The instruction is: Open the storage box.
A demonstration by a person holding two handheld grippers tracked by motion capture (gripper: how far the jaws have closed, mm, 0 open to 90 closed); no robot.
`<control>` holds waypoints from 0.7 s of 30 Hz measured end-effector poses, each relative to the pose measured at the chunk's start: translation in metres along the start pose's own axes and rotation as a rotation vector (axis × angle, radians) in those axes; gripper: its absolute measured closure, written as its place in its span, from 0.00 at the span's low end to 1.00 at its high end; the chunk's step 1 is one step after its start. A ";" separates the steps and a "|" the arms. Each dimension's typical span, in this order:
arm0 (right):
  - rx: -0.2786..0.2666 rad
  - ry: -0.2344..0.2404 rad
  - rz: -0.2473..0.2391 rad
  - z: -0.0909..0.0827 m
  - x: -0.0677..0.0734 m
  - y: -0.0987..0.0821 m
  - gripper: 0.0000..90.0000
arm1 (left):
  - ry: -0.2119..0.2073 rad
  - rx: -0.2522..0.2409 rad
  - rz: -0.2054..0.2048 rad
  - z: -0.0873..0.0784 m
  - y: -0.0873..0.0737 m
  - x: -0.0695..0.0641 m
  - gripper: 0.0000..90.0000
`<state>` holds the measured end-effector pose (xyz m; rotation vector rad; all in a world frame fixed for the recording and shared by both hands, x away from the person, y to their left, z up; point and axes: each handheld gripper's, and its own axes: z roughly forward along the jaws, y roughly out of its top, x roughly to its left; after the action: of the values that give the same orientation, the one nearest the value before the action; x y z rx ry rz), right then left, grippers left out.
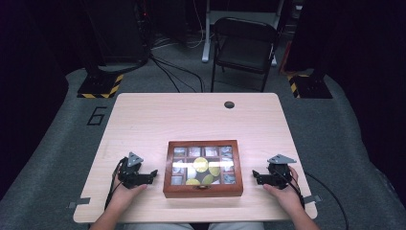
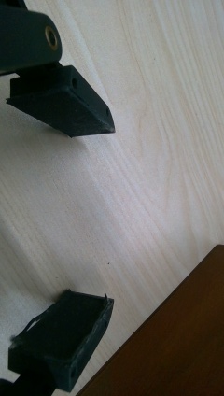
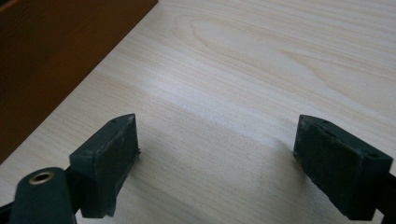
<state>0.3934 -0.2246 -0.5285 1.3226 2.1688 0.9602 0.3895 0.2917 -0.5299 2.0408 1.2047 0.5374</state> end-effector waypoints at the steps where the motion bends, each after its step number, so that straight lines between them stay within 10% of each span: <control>1: 0.000 0.000 0.000 0.000 0.000 0.000 0.15 | 0.000 0.000 0.000 0.000 0.000 0.000 0.15; 21: -0.016 0.003 0.002 -0.004 -0.002 -0.003 0.26 | 0.018 -0.009 -0.024 0.000 0.000 -0.001 0.18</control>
<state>0.3894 -0.2287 -0.5279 1.3174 2.1573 0.9790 0.3887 0.2906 -0.5297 2.0154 1.2336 0.5497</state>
